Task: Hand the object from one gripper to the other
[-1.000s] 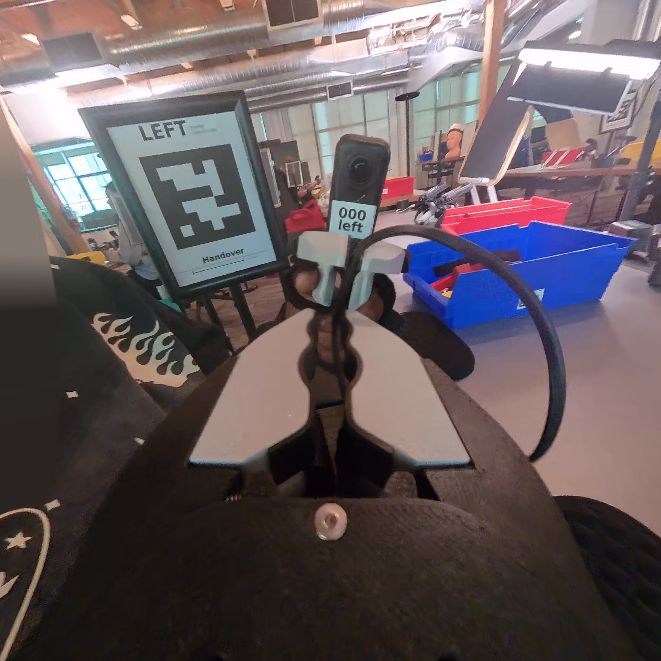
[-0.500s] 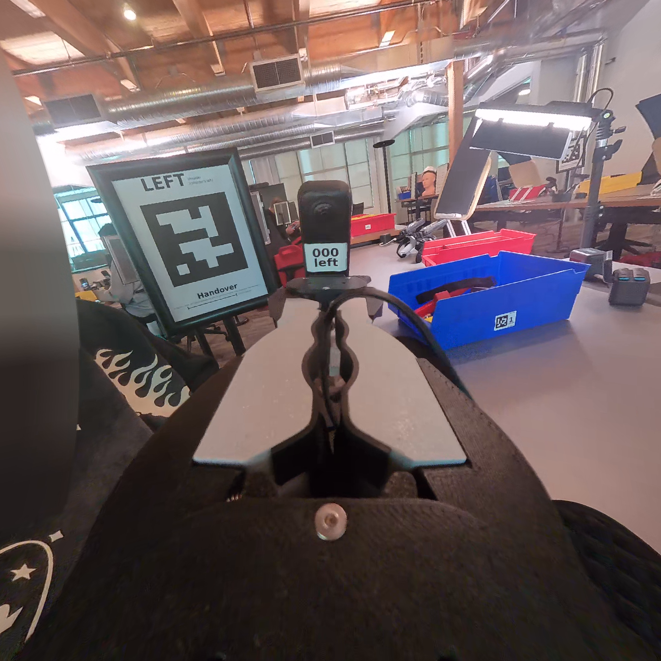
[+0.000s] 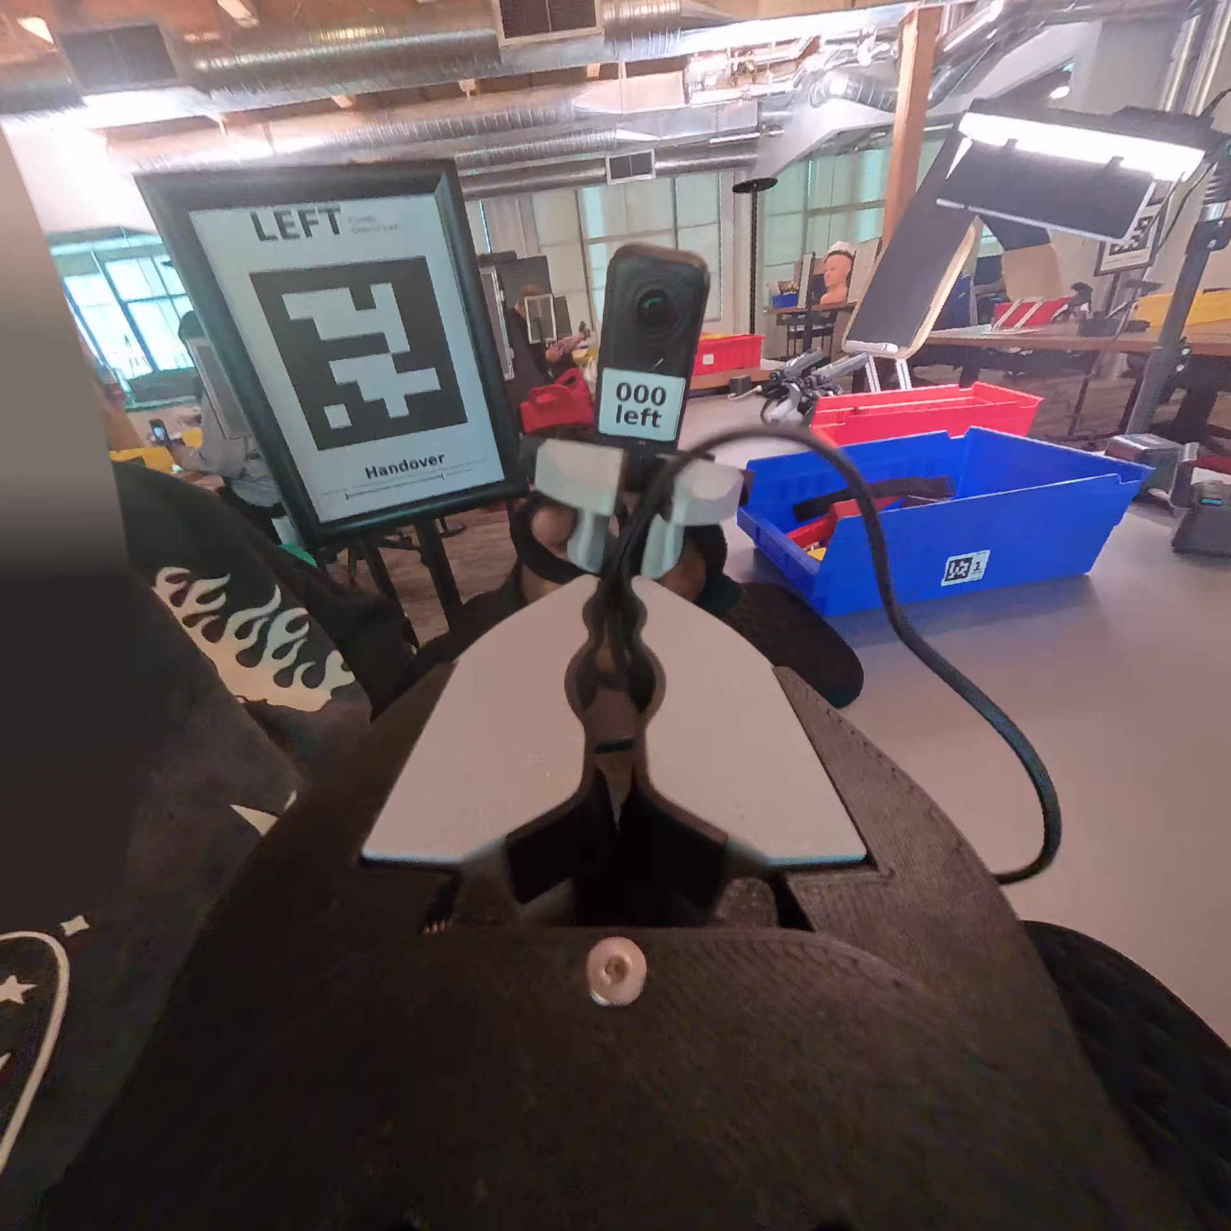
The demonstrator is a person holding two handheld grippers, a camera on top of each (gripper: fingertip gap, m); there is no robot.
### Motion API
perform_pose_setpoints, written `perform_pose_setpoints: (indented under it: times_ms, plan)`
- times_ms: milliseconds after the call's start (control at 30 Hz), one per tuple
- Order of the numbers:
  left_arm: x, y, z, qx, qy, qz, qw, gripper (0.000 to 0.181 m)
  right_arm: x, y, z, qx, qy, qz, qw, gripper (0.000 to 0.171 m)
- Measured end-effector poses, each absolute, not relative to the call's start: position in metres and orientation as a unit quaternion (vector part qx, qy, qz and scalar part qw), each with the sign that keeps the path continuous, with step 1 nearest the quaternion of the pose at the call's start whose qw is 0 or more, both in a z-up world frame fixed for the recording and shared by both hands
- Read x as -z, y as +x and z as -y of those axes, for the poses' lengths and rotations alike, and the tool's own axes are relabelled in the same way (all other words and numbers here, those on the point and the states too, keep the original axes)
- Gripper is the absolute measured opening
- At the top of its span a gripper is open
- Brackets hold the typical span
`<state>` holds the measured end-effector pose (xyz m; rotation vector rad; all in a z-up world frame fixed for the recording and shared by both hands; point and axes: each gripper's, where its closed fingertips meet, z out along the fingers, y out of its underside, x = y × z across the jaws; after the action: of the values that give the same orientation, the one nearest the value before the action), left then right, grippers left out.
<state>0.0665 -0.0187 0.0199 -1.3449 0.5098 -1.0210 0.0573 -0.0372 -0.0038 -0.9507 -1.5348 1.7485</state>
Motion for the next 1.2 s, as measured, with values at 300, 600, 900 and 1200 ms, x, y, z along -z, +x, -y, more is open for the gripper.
perform_pose_setpoints:
  times_ms: [300,600,900,1200]
  plan:
    - [0.013,0.083,0.017,0.399,-0.649,-0.289,0.580,0.013,-0.017,0.066,0.022,-0.696,-0.364,0.527,0.324,0.004]
    - [-0.011,0.073,0.023,0.430,-0.603,-0.259,0.620,0.004,-0.007,0.065,0.024,-0.684,-0.365,0.551,0.307,0.022]
    - [-0.021,0.066,0.022,0.453,-0.580,-0.234,0.636,0.015,0.003,0.061,0.034,-0.665,-0.351,0.585,0.306,0.006]
    - [0.014,0.089,0.009,0.351,-0.658,-0.286,0.602,0.017,-0.016,0.064,0.017,-0.689,-0.369,0.523,0.340,0.007]
